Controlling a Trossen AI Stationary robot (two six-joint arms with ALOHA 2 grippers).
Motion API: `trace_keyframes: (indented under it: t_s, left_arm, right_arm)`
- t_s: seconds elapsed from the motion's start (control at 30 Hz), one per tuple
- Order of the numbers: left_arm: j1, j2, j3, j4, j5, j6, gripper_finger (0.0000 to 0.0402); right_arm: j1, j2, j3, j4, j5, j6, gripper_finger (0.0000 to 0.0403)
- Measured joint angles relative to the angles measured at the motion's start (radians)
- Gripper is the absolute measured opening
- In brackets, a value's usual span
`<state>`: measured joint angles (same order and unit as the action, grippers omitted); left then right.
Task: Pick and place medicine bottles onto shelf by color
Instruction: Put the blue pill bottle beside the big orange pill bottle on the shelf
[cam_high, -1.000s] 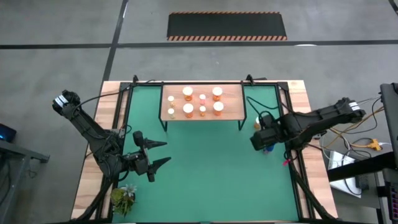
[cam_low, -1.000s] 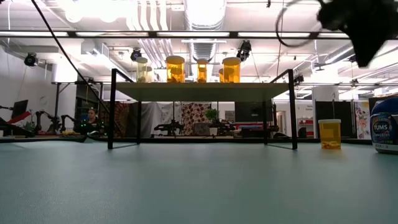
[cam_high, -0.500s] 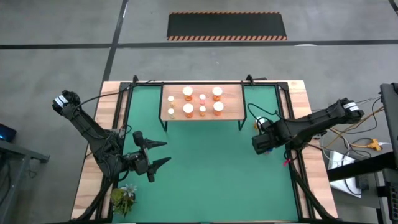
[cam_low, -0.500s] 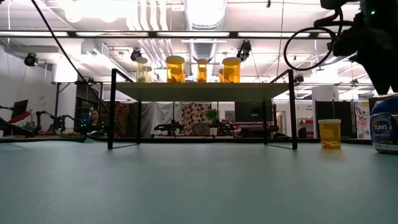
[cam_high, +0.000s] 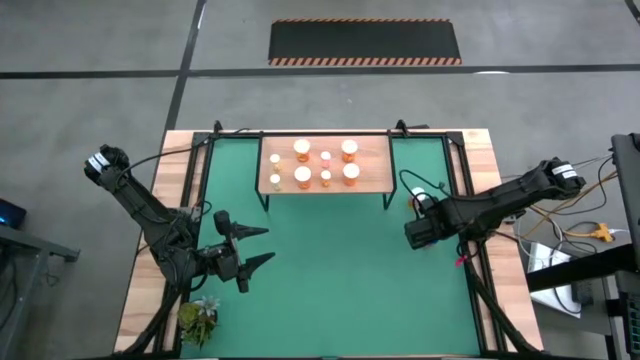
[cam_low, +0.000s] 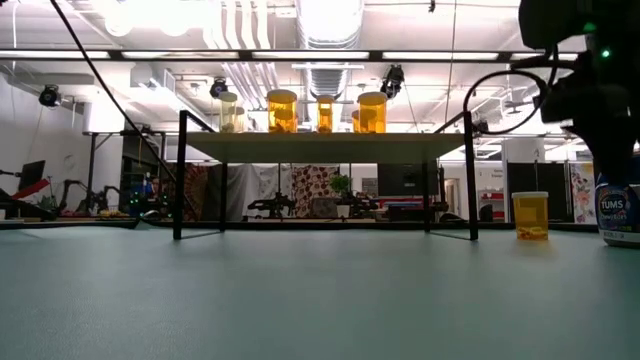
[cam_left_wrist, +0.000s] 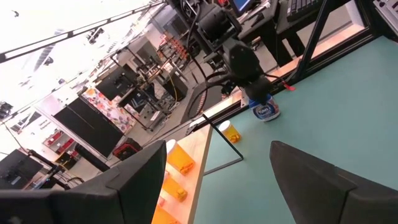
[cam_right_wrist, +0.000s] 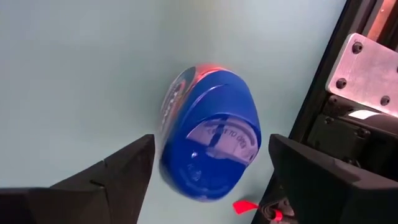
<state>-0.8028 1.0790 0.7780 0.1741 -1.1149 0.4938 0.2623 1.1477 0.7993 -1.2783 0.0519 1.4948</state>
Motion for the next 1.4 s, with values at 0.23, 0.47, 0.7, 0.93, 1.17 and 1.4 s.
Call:
trace_keyframes:
  t_s: [0.23, 0.47, 0.7, 0.93, 1.17, 1.4]
  left_arm:
    - [0.0, 0.0, 0.0, 0.0, 0.0, 0.0, 0.027]
    - [0.0, 0.0, 0.0, 0.0, 0.0, 0.0, 0.027]
    - [0.0, 0.0, 0.0, 0.0, 0.0, 0.0, 0.027]
    - [0.0, 0.0, 0.0, 0.0, 0.0, 0.0, 0.027]
    - [0.0, 0.0, 0.0, 0.0, 0.0, 0.0, 0.027]
    - [0.0, 0.0, 0.0, 0.001, 0.0, 0.0, 0.027]
  right_arm:
    - [0.0, 0.0, -0.019, 0.032, 0.0, 0.008, 0.0275]
    - [0.0, 0.0, -0.019, 0.044, -0.001, 0.016, 0.019]
    - [0.0, 0.0, 0.008, 0.017, -0.04, -0.017, 0.0184]
    - [0.003, -0.001, 0.181, -0.003, -0.152, -0.261, 0.0182]
    - [0.042, 0.001, 0.414, 0.005, -0.219, -0.503, 0.0183]
    - [0.054, 0.006, 0.61, 0.004, -0.095, -0.771, 0.0176]
